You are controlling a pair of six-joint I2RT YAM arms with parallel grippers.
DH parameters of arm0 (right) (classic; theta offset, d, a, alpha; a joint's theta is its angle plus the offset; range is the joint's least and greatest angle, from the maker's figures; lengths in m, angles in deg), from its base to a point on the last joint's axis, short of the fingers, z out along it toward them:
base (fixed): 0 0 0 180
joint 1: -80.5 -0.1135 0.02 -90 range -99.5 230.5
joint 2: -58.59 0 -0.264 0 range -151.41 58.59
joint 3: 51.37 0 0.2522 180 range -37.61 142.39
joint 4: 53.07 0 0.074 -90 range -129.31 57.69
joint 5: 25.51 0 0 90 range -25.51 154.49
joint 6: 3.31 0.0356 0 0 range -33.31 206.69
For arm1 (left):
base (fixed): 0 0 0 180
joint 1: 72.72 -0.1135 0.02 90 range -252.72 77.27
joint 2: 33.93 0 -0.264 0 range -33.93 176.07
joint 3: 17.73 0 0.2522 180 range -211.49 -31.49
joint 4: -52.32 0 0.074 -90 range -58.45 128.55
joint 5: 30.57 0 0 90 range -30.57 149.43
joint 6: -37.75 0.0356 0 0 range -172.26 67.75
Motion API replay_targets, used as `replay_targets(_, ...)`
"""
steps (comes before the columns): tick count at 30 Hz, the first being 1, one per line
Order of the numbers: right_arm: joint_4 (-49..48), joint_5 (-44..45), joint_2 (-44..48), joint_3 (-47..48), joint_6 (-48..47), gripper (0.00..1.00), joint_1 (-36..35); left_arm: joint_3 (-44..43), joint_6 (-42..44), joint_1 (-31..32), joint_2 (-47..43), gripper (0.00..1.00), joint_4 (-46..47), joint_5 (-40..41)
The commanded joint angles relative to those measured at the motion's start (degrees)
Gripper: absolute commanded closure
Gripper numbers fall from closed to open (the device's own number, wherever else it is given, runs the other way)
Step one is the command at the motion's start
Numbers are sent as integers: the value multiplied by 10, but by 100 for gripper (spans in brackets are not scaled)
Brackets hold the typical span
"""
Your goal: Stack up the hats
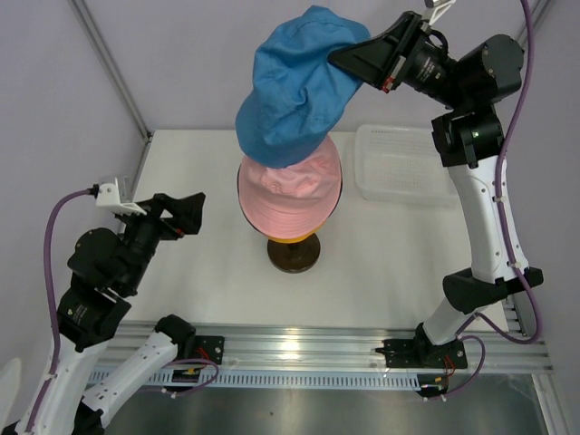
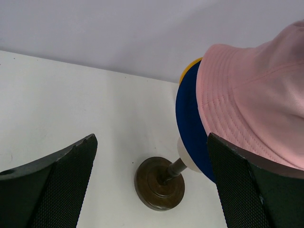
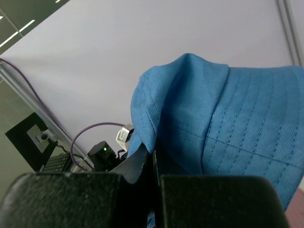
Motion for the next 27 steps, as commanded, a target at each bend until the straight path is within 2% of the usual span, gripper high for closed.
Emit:
replay_targets(1, 50, -29, 22, -4, -20, 100, -9, -5, 2, -3, -8, 0, 27, 1)
replay_targets(5, 68, -24, 38, -21, -36, 100, -17, -12, -3, -4, -9, 0, 35, -4)
replay_targets(9, 132, -10, 38, -53, -81, 100, -21, -28, -23, -4, -2, 0, 58, -18)
replay_targets(13, 173, 54, 40, -89, -139, 100, -23, -36, -70, -4, 15, 0, 123, -48)
replay_targets(17, 177, 81, 43, -121, -172, 100, -26, -39, -103, -3, 68, 1, 237, -126)
replay_targets(21, 177, 87, 41, -132, -190, 100, -28, -89, -146, -3, 128, 1, 252, -183)
replay_targets(27, 183, 108, 53, -143, -221, 100, -29, -90, -214, -4, 182, 0, 281, -193)
